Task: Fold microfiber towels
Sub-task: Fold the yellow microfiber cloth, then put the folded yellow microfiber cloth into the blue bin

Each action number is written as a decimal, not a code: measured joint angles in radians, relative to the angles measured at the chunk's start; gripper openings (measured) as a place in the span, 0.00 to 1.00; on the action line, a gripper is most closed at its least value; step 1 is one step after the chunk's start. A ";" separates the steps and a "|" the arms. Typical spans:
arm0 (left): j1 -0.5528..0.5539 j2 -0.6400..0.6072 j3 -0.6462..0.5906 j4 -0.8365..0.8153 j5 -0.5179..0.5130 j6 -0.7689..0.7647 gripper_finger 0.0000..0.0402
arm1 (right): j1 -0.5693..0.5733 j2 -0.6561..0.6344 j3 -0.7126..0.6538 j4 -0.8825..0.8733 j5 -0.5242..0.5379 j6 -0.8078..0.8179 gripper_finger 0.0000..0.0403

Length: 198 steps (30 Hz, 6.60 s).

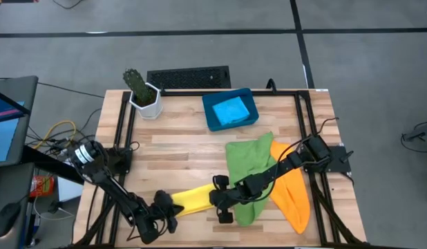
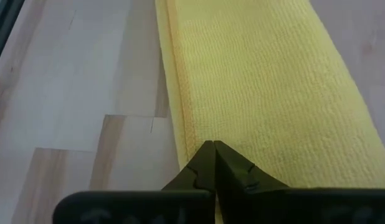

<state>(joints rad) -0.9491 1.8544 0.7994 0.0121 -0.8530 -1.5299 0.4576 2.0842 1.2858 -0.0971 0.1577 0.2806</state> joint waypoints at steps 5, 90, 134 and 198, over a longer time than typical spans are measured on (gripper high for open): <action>0.001 0.013 0.000 0.000 0.048 0.002 0.00 | 0.000 -0.022 -0.001 0.003 -0.001 -0.010 0.05; -0.011 0.059 0.004 0.075 -0.037 0.025 0.00 | 0.005 0.276 0.002 0.707 0.065 0.143 0.06; -0.010 0.062 0.000 0.084 -0.023 0.055 0.00 | 0.093 0.086 -0.048 0.390 0.167 0.136 0.04; -0.005 0.064 -0.003 0.157 -0.069 0.056 0.00 | -0.081 -0.375 -0.172 -0.297 0.046 0.543 0.65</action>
<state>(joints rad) -0.9543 1.9186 0.7967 0.1692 -0.9223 -1.4740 0.3762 1.7089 1.1140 -0.3940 0.2034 0.8241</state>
